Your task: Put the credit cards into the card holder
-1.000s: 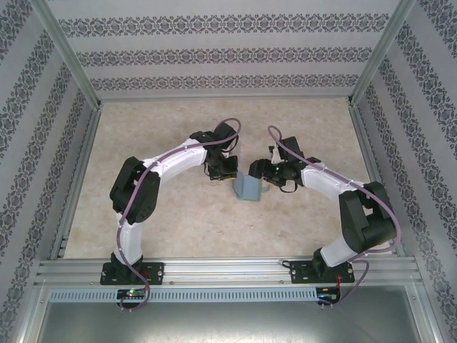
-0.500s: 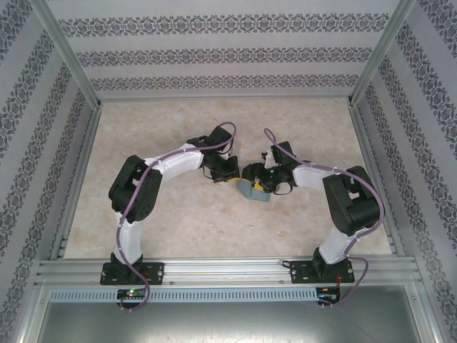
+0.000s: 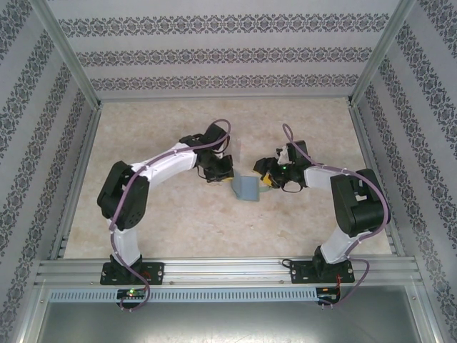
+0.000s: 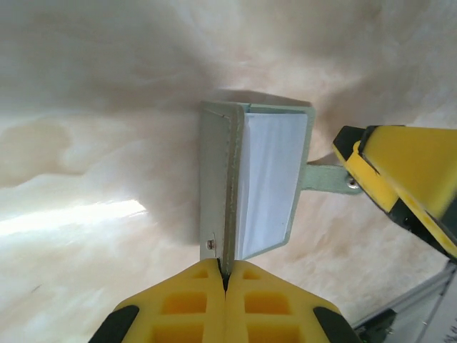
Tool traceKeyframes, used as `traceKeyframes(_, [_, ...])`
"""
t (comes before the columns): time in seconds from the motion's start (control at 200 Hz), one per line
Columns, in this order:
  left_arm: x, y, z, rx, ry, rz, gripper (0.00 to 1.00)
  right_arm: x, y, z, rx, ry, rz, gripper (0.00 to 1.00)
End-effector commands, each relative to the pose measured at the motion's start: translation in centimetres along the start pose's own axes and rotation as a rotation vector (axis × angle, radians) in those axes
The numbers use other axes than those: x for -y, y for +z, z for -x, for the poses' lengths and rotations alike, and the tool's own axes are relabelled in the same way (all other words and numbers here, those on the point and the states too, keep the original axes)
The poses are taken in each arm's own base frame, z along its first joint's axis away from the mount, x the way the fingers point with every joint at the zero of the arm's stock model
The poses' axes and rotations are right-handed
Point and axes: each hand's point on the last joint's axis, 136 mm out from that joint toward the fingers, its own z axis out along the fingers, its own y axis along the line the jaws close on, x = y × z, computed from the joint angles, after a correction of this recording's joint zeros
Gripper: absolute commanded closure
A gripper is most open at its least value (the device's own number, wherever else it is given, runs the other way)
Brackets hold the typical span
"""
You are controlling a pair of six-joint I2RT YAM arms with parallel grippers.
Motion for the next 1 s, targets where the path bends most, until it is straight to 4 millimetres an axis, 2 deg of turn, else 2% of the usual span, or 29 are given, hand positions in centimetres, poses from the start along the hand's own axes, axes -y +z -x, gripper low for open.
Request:
traceKeyframes(0.0, [-2.3,-3.6,0.0,0.046,0.030,0.155,1.00,0.4,1.0,-0.3,-0.018,-0.004,-0.016,0.51])
traceKeyframes(0.14, [-2.8,-3.8,-0.1,0.046,0.021,0.187,1.00,0.1,3.1,-1.4,-0.064,-0.016,-0.024,0.60])
traceKeyframes(0.23, [-2.9,-3.9,0.1,0.064,0.014,0.210,1.00,0.0,4.0,-2.0,-0.078,-0.021,-0.028,0.58])
traceKeyframes(0.375, [-1.9,-3.5,0.3,0.061,0.037,0.214,1.00,-0.1,5.1,-2.9,-0.113,-0.024,-0.026,0.60])
traceKeyframes(0.769, [1.3,-1.2,0.1,0.009,0.058,0.071,1.00,0.5,6.3,-3.8,-0.146,-0.021,-0.035,0.64])
traceKeyframes(0.994, [2.2,0.7,-0.3,-0.038,0.082,0.028,1.00,0.3,7.0,-4.1,-0.150,-0.004,-0.026,0.65])
